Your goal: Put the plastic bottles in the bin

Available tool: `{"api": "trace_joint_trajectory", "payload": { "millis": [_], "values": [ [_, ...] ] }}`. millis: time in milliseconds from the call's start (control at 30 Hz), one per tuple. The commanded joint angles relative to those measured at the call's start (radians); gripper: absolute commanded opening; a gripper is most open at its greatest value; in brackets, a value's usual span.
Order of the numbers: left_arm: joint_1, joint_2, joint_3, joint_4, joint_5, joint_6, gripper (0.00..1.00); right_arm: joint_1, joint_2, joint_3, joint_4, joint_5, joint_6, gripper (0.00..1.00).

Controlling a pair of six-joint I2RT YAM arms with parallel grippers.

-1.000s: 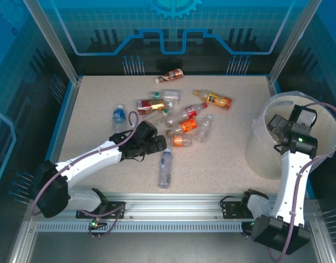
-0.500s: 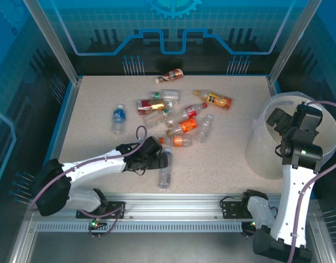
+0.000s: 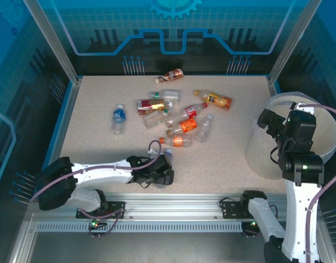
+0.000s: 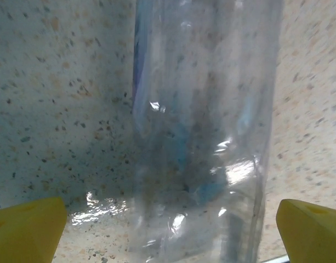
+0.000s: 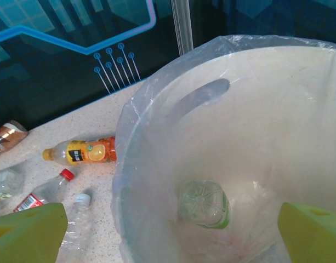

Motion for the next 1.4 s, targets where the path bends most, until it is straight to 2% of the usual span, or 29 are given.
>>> {"api": "trace_joint_trajectory", "payload": {
  "millis": [0,133,300,400,567,800,933,1100,1367],
  "values": [
    [-0.029,0.05,0.023,0.007,-0.039,0.023,0.99,0.019,-0.013,0.04,-0.009,0.015,0.018,1.0],
    [-0.034,0.109,0.051,-0.023,-0.056,-0.005,0.93,0.034,-0.003,0.051,-0.012,-0.018,0.005,1.0],
    [-0.034,0.131,0.04,0.01,-0.036,0.004,0.69,0.061,0.006,0.059,-0.003,-0.05,-0.009,1.0],
    [-0.034,0.122,0.028,0.034,-0.036,0.022,0.61,0.082,0.015,0.067,0.003,-0.072,-0.009,1.0],
    [-0.001,0.063,0.027,0.089,-0.015,0.081,0.55,0.127,0.033,0.07,0.035,-0.143,-0.02,1.0],
    [0.114,-0.08,0.056,0.232,0.036,0.206,0.52,0.179,0.085,0.06,0.11,-0.375,-0.028,1.0],
    [0.176,-0.132,0.077,0.334,0.139,0.262,0.52,0.216,0.119,0.061,0.125,-0.445,-0.034,1.0],
    [0.257,-0.138,0.151,0.404,0.329,0.349,0.51,0.268,0.159,0.048,0.159,-0.547,-0.011,1.0],
    [0.297,-0.096,0.23,0.679,0.559,0.372,0.51,0.353,0.246,0.064,0.188,-0.678,-0.02,1.0]
  ]
}}
